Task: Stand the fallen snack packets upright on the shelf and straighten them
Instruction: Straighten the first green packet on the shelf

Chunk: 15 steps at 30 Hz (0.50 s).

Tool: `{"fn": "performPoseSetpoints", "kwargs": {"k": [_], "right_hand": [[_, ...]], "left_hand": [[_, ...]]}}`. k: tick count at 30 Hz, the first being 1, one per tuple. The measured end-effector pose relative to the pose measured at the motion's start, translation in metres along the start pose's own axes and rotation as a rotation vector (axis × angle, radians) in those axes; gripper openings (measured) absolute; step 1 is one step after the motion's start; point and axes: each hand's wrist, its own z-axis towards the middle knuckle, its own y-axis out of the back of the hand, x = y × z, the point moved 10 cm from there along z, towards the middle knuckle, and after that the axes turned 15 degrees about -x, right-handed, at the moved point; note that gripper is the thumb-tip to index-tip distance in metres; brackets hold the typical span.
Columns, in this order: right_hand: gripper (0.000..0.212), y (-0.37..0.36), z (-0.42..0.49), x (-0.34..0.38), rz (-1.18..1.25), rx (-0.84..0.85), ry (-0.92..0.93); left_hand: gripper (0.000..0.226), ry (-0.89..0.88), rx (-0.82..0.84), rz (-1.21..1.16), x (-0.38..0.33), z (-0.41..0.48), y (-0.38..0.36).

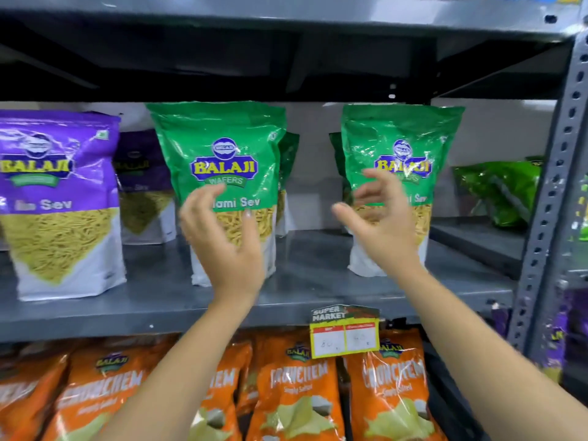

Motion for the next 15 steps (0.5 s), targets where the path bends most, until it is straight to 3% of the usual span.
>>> {"fn": "performPoseSetpoints", "kwargs": {"k": [3,6,9,15], "right_hand": [[0.113,-0.088,-0.043,-0.021,-0.042,0.367,-0.201],[0.132,-0.137,-0.079,-0.051,-0.067,0.632,-0.454],[0.130,-0.160,-0.094,-0.055,-0.029,0.704,-0.511],[0.108,-0.167,-0.097,-0.054,-0.029,0.652,-0.475]], "left_hand": [[0.060,0.198,0.052,0.239,0.070,0.019,0.012],[0.065,0.378,0.275,0.312,0.118,0.011,0.007],[0.060,0.607,0.481,0.278,0.135,-0.011,-0.004],[0.054,0.636,0.533,0.255,0.126,-0.017,-0.007]]}}
